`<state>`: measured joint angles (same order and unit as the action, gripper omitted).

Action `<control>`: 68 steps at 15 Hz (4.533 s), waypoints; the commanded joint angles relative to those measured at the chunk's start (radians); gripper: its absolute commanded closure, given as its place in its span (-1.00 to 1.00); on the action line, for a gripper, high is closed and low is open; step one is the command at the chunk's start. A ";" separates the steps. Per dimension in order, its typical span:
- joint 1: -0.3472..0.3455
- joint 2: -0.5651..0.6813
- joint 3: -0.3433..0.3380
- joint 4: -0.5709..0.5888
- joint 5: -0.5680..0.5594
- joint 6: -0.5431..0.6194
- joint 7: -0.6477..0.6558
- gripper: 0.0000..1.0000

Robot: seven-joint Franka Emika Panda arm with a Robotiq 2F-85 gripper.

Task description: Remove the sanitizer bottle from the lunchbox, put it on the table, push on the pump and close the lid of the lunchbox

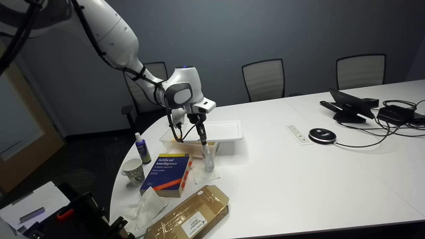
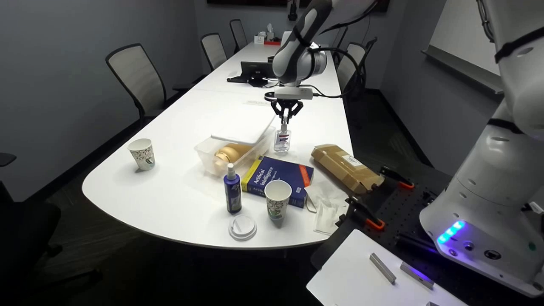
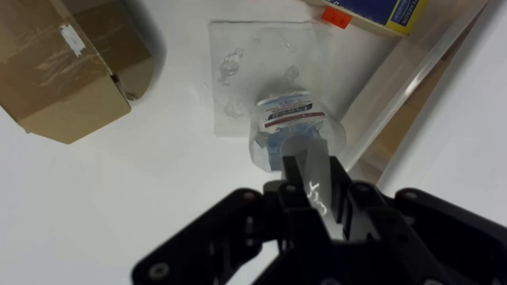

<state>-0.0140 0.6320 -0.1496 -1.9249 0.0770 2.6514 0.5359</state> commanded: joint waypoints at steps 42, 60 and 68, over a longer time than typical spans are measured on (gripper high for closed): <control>0.027 -0.011 -0.014 0.130 -0.043 -0.235 0.000 1.00; 0.007 0.052 -0.001 0.146 0.004 -0.193 -0.043 1.00; 0.003 0.063 -0.002 0.129 0.014 -0.188 -0.065 1.00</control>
<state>0.0041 0.6727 -0.1658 -1.7883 0.0642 2.4409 0.4978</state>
